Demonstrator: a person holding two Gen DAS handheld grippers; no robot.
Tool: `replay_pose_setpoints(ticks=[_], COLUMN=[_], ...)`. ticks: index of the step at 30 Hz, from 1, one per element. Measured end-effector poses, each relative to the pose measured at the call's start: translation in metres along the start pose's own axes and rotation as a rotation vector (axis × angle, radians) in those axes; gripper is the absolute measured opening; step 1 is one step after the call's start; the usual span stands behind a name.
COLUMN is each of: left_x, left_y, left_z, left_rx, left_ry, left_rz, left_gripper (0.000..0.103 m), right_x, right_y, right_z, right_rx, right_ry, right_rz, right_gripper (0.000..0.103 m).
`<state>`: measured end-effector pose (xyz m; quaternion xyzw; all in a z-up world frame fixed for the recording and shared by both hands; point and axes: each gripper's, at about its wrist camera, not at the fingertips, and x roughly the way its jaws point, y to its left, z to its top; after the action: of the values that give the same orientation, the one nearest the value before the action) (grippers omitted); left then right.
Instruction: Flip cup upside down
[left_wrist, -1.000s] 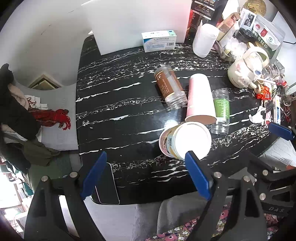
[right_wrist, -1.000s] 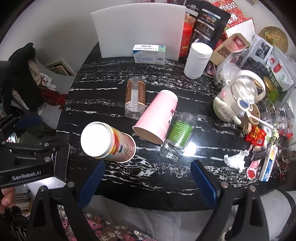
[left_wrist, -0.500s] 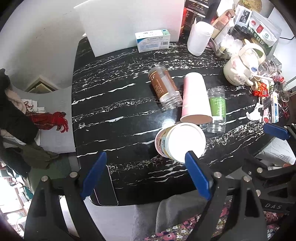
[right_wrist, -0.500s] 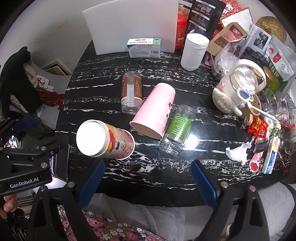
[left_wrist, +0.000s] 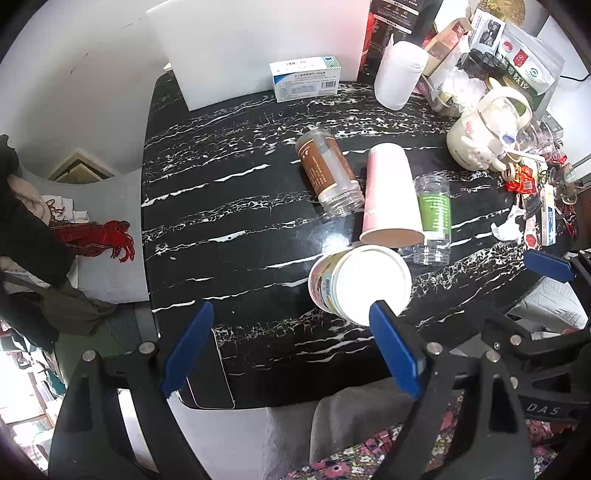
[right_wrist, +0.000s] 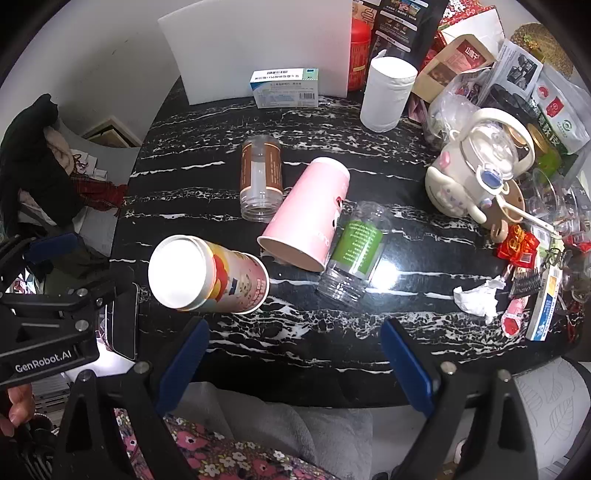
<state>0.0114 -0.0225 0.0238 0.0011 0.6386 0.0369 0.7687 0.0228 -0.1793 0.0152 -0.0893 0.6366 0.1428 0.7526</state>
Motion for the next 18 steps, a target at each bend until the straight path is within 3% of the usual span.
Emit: replay_pose_setpoints(ticks=[18], left_x=[-0.005], left_y=[-0.005], left_z=[-0.017], left_rx=[-0.006], left_ry=[-0.006], left_rz=[-0.009], left_gripper=[0.086], right_x=[-0.004], right_y=[0.002], right_z=[-0.013], right_rx=[-0.005], right_ry=[-0.001], right_rz=[-0.004], right_gripper=[0.094])
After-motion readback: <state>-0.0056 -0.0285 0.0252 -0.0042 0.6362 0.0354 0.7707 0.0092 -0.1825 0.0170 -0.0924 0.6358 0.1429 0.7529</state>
